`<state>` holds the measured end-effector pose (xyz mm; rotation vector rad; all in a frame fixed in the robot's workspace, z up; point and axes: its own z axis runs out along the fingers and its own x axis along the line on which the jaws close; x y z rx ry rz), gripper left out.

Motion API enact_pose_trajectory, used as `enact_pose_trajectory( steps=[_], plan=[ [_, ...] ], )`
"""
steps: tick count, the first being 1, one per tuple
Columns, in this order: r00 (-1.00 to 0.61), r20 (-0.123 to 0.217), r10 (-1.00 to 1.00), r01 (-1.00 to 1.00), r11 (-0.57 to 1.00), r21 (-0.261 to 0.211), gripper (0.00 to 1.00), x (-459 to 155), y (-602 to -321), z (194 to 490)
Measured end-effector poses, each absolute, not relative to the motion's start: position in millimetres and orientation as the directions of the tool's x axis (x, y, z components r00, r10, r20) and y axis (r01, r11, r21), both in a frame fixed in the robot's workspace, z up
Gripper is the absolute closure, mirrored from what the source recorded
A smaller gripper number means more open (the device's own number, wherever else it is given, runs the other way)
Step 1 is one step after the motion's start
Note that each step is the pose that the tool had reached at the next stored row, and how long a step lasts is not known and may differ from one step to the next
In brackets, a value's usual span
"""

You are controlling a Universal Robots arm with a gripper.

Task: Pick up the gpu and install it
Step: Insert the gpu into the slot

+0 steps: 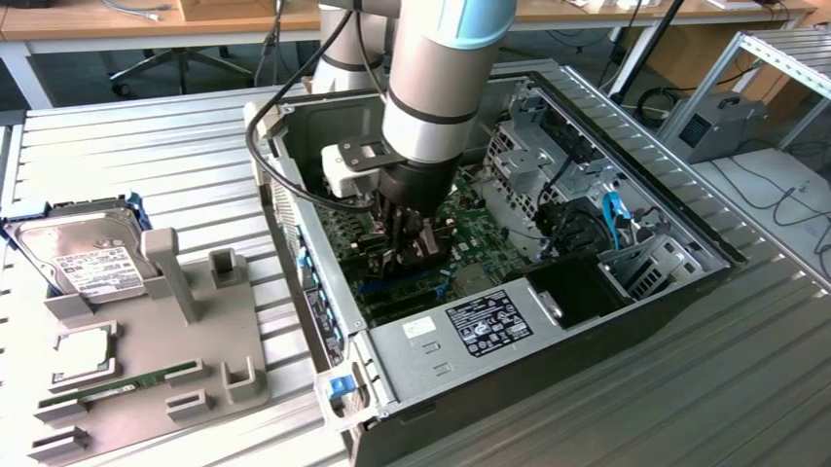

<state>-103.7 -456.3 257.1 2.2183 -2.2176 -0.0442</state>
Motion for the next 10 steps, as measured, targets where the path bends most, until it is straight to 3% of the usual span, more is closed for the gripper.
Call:
enact_pose_trajectory(
  steps=[10],
  plan=[
    [0.0, -0.017, -1.0, -1.0, 0.0, 0.023, 0.74, -103.7, -456.3, 254.7]
  ],
)
